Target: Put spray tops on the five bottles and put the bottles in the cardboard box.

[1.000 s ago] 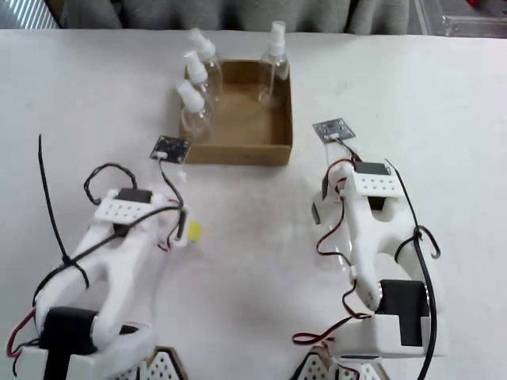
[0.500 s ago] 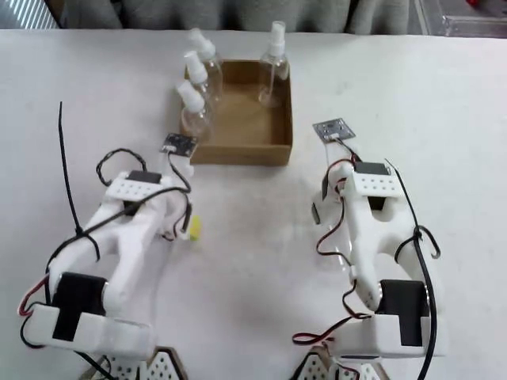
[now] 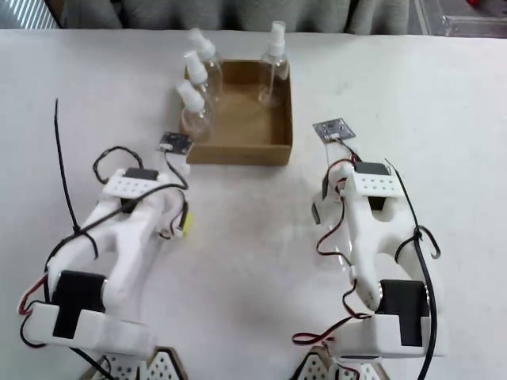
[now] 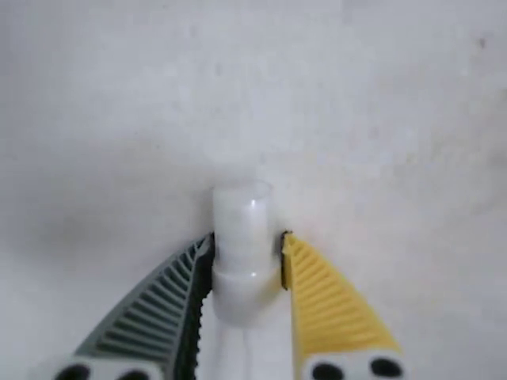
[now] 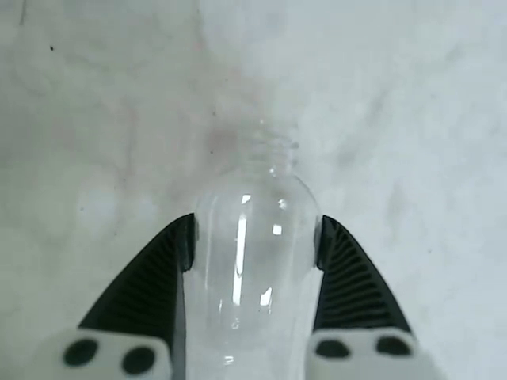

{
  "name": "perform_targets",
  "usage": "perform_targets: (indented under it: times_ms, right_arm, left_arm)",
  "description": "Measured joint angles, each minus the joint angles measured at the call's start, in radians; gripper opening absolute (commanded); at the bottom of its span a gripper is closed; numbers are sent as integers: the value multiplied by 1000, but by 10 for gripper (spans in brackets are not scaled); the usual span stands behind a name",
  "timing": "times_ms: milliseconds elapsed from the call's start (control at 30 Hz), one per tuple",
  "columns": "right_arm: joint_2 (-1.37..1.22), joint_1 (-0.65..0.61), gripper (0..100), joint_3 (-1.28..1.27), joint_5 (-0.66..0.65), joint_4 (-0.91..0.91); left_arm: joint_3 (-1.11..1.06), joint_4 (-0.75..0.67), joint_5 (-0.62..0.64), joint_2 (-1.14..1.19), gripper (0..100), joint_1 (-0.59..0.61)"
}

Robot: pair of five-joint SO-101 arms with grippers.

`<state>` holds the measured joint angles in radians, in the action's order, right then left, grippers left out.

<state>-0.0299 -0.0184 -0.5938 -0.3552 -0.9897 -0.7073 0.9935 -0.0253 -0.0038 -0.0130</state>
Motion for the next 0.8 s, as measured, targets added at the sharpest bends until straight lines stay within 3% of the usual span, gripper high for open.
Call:
perform_targets:
  times_ms: [100, 400, 800]
  right_arm:
    - [6, 2, 23, 46, -2, -26]
    - [264, 6, 23, 319, 0, -342]
    - [552, -87, 19, 334, 0, -325]
  left_arm:
    - [0, 2, 0, -14, 21, 54]
    - [-38, -9, 0, -132, 21, 176]
    - [-54, -14, 0, -206, 21, 252]
